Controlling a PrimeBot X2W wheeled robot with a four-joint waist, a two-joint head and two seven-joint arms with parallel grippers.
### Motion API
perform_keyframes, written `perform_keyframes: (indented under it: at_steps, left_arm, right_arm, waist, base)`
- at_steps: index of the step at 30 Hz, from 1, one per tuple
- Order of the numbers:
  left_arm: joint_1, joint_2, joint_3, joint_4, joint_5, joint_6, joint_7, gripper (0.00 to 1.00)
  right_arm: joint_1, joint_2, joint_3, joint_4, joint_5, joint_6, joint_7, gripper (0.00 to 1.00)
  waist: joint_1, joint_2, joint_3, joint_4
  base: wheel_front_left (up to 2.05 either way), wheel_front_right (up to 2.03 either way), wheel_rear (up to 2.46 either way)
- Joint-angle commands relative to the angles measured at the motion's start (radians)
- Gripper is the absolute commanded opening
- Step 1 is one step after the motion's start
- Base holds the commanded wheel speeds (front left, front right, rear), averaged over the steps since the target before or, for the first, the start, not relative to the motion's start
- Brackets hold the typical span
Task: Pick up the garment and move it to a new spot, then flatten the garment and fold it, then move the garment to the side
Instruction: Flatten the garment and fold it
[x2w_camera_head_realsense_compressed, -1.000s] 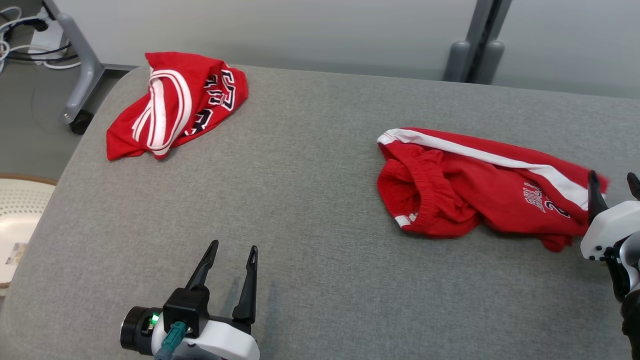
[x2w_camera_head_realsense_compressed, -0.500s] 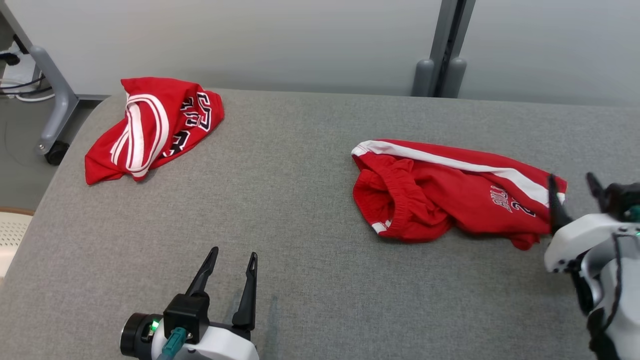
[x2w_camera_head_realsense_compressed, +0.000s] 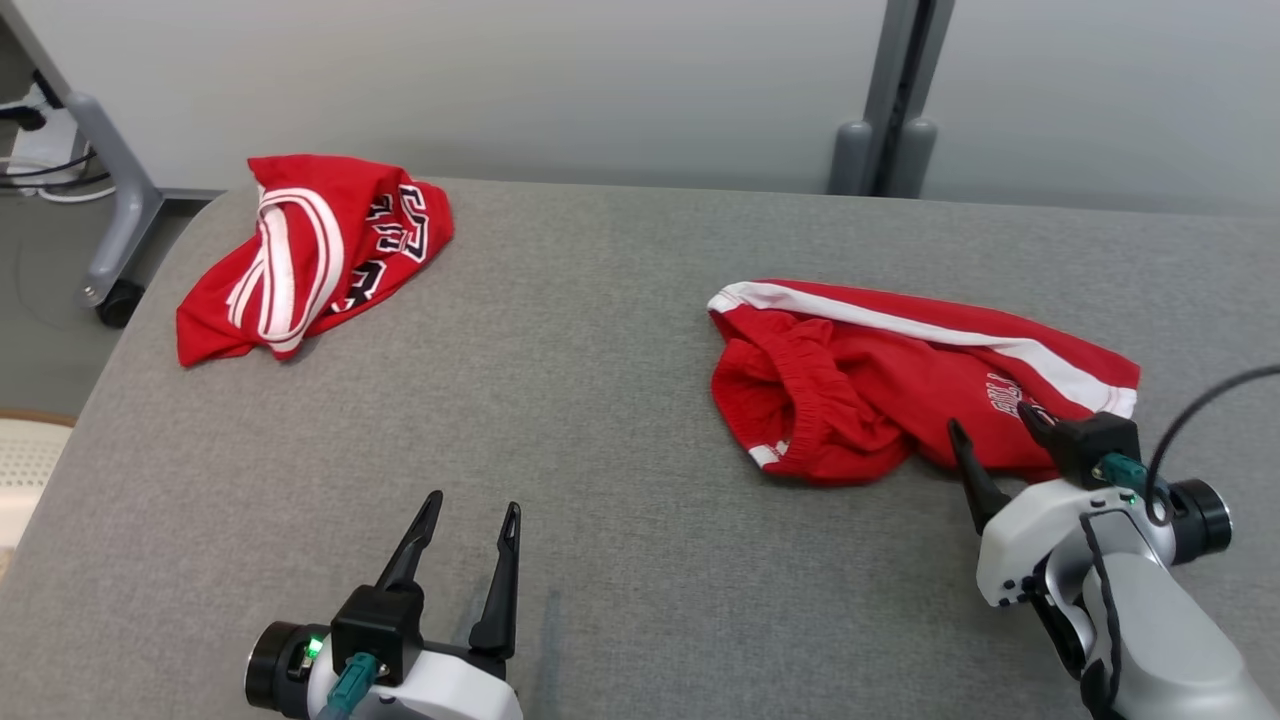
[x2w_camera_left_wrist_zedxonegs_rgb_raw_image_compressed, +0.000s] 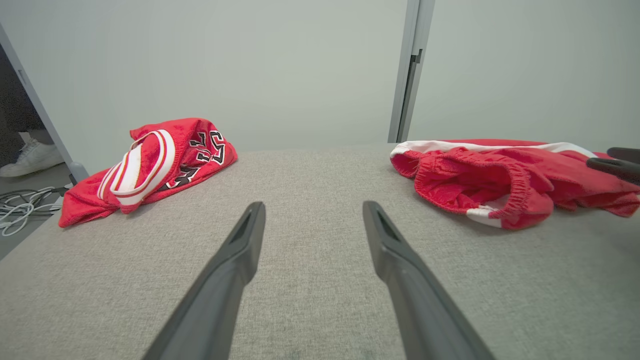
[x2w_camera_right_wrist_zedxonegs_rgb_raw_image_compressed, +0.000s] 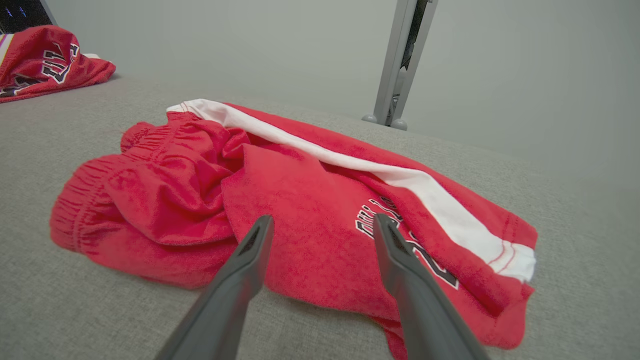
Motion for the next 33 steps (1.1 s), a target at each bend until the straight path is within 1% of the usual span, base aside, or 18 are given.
perform_keyframes:
  at_steps: [1,7,11,12,14,15,18,20,25,26,27,33]
  left_arm:
    - [-0.013,0.003,-0.002,-0.003,-0.004,0.001,-0.002,1.0]
    - [-0.029,0.003,-0.01,-0.003,-0.014,0.007,-0.002,1.0]
    - [-0.031,0.003,-0.014,-0.002,-0.021,0.012,-0.002,1.0]
    - [-0.032,0.003,-0.014,-0.002,-0.022,0.012,-0.002,1.0]
    - [-0.035,0.003,-0.015,-0.001,-0.019,0.014,-0.002,1.0]
    - [-0.036,0.003,-0.015,-0.001,-0.02,0.016,-0.002,1.0]
    - [-0.033,0.003,-0.01,-0.005,-0.023,0.022,-0.002,1.0]
    - [-0.025,0.003,-0.004,-0.007,-0.024,0.023,-0.002,1.0]
    - [-0.009,0.003,-0.002,-0.006,-0.027,0.024,-0.002,1.0]
    - [-0.009,0.003,-0.002,-0.006,-0.027,0.024,-0.002,1.0]
    - [-0.007,0.003,-0.002,-0.008,-0.027,0.025,-0.002,1.0]
    - [0.002,0.003,0.005,-0.009,-0.019,0.025,-0.002,1.0]
  right_arm:
    - [-0.028,-0.002,0.016,0.023,-0.008,0.0,-0.001,1.0]
    - [-0.1,-0.005,0.086,0.139,-0.032,0.0,0.003,1.0]
    - [-0.134,-0.017,0.118,0.21,-0.056,0.0,0.005,1.0]
    - [-0.143,-0.017,0.12,0.223,-0.059,0.0,0.004,0.56]
    - [-0.154,-0.018,0.119,0.242,-0.062,0.0,0.002,0.22]
    - [-0.158,-0.018,0.115,0.248,-0.061,0.0,0.001,0.0]
    - [-0.153,-0.018,0.107,0.245,-0.056,0.0,-0.002,0.0]
    - [-0.137,-0.014,0.107,0.21,-0.051,0.0,-0.002,0.0]
    - [-0.05,-0.01,0.137,0.073,-0.039,0.0,-0.001,0.0]
    - [-0.05,-0.01,0.137,0.073,-0.039,0.0,-0.001,0.0]
    - [-0.027,-0.012,0.147,0.045,-0.038,0.0,-0.001,0.0]
    - [0.109,-0.044,0.194,-0.114,-0.023,0.0,-0.001,0.0]
  waist:
    - [0.0,-0.0001,0.013,0.018]
    - [0.0,-0.0001,0.032,0.067]
    - [0.0,-0.0001,0.037,0.087]
    - [0.0,-0.0001,0.038,0.09]
    - [0.0,-0.0001,0.04,0.094]
    - [0.0,-0.0001,0.04,0.094]
    - [0.0,-0.0001,0.039,0.086]
    - [0.0,-0.0001,0.036,0.073]
    - [0.0,-0.0001,0.022,0.032]
    - [0.0,-0.0001,0.022,0.032]
    - [0.0,-0.0001,0.019,0.022]
    - [0.0,-0.0001,0.005,-0.029]
  base:
    - [0.0,0.0,0.0]
    - [0.0,0.0,0.0]
    - [0.0,0.0,0.0]
    - [0.0,0.0,0.0]
    - [0.0,0.0,0.0]
    - [0.0,0.0,0.0]
    - [0.0,0.0,0.0]
    - [0.0,0.0,0.0]
    - [0.0,0.0,0.0]
    - [0.0,0.0,0.0]
    - [0.0,0.0,0.0]
    - [0.0,0.0,0.0]
